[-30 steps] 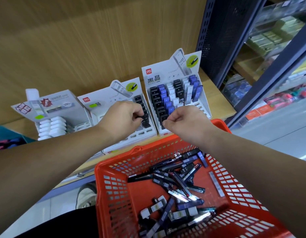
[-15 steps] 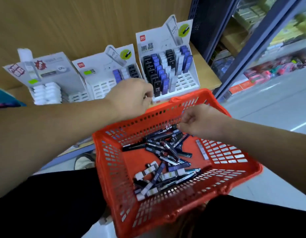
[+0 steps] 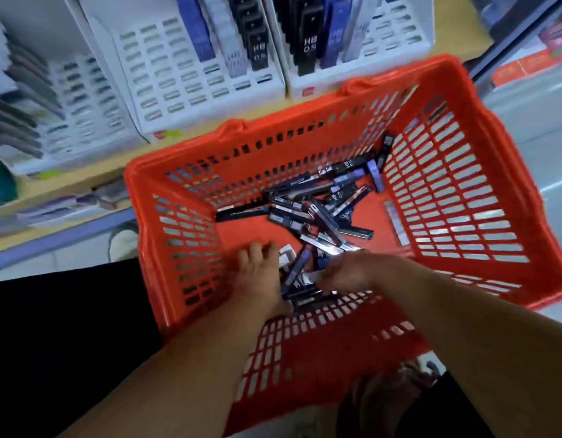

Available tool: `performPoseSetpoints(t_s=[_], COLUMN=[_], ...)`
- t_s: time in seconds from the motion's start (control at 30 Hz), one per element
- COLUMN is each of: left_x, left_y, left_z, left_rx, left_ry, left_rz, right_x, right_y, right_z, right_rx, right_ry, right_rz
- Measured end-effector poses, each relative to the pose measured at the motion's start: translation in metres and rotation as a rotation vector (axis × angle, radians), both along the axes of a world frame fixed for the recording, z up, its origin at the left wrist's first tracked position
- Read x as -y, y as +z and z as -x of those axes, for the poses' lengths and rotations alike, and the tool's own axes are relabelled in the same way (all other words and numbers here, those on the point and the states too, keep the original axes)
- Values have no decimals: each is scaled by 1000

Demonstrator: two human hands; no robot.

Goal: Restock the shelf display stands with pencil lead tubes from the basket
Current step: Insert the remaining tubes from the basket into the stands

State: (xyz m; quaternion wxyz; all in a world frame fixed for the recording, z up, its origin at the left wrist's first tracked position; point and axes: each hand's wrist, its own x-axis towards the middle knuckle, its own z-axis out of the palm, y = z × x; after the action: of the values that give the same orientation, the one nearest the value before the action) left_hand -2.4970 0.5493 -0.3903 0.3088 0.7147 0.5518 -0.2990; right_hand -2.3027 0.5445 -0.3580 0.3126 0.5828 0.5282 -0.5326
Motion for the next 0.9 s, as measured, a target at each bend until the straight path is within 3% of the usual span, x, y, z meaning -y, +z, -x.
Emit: performPoseSetpoints(t_s=[0.23, 0.33, 0.43, 0.5, 0.6, 0.67, 0.8, 0.9], left_x=[-18, -21, -26, -32, -48, -63, -90, -91], left_y=[-20, -24, -24, -20, -9, -5, -12, -22], left_z=[-4, -3, -6, -10, -20, -23, -25, -30], left_rx=[134, 240, 313, 319, 215, 256, 269, 251], left_ry=[143, 293, 345, 343, 80, -46, -206, -202], left_rz=[-99, -151, -165, -207, -420, -525, -384, -356], right_x=[-35, -44, -41, -42, -57, -71, -86, -83], right_y=[6, 15, 10, 3, -10, -15, -26, -30], right_z=[-9, -19, -24, -24, -20, -15, -16, -19], right_rx=[-50, -18, -59, -30, 32, 7, 54, 183], right_ry=[-118, -249, -597, -706, -584, -410, -104, 69], right_rz=[15, -109, -272, -453, -710, -751, -663, -630])
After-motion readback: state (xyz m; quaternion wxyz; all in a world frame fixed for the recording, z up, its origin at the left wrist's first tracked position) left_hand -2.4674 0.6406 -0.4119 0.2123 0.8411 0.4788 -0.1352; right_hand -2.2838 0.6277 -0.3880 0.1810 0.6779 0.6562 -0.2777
